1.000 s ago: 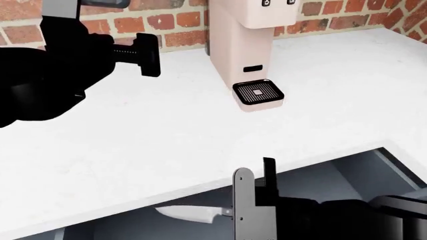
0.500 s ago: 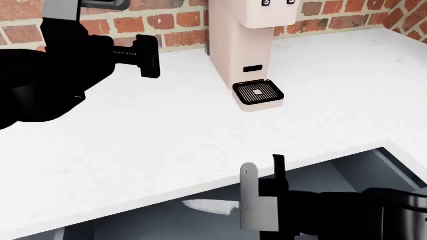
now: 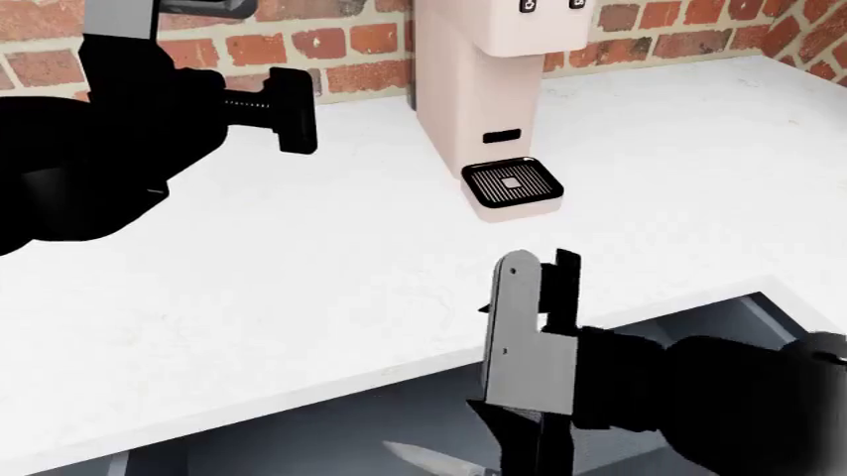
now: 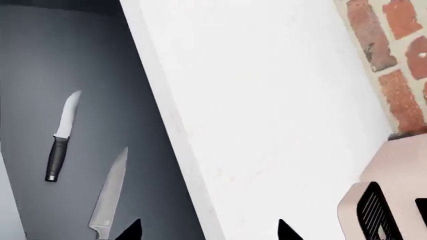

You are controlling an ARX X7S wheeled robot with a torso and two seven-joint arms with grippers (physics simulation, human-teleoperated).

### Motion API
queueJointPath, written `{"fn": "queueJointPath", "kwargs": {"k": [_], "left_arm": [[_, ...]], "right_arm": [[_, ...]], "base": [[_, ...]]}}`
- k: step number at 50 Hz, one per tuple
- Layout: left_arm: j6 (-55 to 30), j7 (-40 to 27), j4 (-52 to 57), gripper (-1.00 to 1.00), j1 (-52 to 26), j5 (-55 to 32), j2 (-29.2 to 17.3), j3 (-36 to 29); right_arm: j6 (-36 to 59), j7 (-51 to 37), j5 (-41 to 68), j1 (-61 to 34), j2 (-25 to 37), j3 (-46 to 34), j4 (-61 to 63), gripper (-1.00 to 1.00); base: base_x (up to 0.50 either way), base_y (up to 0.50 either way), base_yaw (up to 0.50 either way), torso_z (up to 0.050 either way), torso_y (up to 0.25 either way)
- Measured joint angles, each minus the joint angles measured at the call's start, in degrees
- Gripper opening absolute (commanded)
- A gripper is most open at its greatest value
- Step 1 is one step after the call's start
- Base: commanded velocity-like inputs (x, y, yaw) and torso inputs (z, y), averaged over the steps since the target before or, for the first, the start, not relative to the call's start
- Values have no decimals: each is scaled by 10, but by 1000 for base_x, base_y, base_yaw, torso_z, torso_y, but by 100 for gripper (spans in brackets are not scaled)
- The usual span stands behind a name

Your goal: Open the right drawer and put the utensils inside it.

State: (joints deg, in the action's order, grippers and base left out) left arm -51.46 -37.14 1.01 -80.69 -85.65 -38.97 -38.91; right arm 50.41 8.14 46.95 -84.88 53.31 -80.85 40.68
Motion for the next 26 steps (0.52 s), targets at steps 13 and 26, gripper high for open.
{"fn": "queueJointPath", "kwargs": {"k": [13,26], "left_arm": [[-1,-4,4,100,-1,-4,-1,1],[-3,-9,10,100,-4,-10,-5,4]], "right_arm": [[-22,-18,117,-48,28,92,19,100],[-54,-31,180,-66,36,145,12,100]], "base": [[0,0,0,0,0],[0,0,0,0,0]]}}
